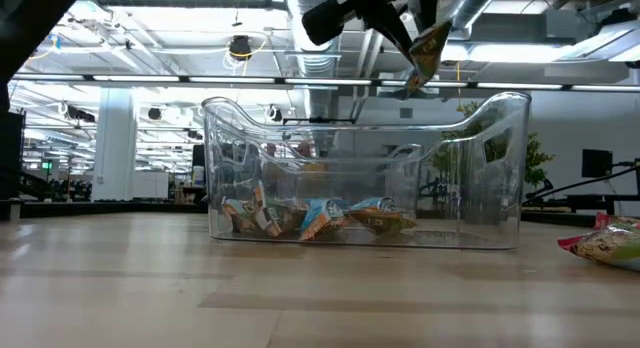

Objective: Pick and place Granola Bars by type
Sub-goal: Put the yellow granola bar into the bottom transparent bin

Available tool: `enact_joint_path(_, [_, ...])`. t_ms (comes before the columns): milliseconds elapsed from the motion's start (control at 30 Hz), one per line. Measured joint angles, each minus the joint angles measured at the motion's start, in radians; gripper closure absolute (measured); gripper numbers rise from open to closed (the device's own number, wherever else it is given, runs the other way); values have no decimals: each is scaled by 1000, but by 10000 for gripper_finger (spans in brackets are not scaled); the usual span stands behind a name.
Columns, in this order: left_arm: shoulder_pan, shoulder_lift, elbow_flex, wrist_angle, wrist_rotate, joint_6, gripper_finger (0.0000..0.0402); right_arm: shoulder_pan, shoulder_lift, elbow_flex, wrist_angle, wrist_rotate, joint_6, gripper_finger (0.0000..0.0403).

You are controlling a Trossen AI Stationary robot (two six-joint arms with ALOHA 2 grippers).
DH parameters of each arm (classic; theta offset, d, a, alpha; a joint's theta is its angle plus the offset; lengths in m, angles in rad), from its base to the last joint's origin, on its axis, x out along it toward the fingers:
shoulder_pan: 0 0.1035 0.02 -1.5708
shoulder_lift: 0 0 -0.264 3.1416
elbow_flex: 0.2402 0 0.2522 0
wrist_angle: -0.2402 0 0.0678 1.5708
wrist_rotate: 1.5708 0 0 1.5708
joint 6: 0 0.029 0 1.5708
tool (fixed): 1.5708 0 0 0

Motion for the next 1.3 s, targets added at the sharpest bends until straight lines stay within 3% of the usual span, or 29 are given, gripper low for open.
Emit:
enact_joint_path(267, [31, -1, -9, -4, 10, -20, 356, 0, 0, 0, 0, 0, 0, 403])
enact_joint_path(667, [9, -2, -117, 2, 62, -108, 356, 0, 0, 0, 0, 0, 0, 403])
enact_joint_path(1300, [7, 134, -125, 47, 105, -130, 356, 0, 0, 0, 0, 0, 0, 403])
